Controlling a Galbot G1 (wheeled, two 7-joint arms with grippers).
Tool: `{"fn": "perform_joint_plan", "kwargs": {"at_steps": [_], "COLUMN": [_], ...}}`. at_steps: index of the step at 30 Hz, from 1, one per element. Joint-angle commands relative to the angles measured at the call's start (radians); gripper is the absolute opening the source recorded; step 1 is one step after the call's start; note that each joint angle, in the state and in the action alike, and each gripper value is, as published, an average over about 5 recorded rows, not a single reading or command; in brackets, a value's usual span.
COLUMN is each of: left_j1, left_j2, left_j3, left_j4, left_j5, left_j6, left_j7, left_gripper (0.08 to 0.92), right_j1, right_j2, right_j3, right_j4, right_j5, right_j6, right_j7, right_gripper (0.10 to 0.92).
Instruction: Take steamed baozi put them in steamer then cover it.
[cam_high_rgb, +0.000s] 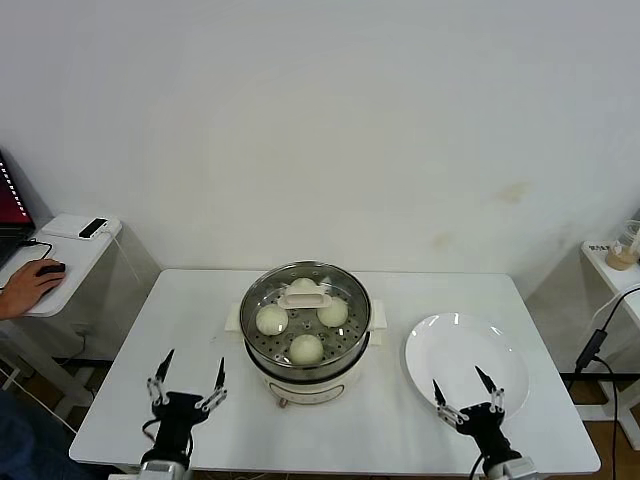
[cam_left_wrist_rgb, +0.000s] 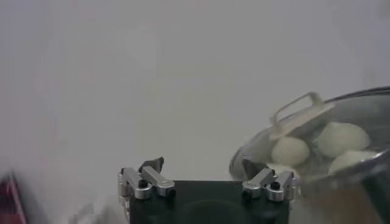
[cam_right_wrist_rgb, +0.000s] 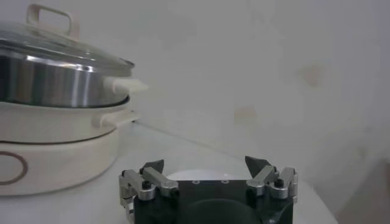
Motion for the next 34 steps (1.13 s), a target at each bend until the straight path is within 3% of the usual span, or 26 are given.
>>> {"fn": "perform_joint_plan", "kwargs": {"at_steps": [1, 34], "left_j1": [0.099, 0.101], "left_j2": [-0.019, -0.048], "left_j3": [-0.080, -0.046], "left_j4": [0.050, 0.055], "left_j5": [-0.278, -0.219], "left_j6": [-0.070, -0.078], "left_j7": [-0.005, 0.027], "left_gripper": [0.823, 0.823], "right_j1": [-0.045, -0.045], "right_j2": [-0.019, -0.007], "right_j3": [-0.020, -0.048], "right_j4": [0.036, 0.027], "right_j5": [0.058, 0.002], "right_j6": [-0.009, -0.002], "right_j7": [0.002, -0.006], "right_gripper": [0.823, 0.823]}}
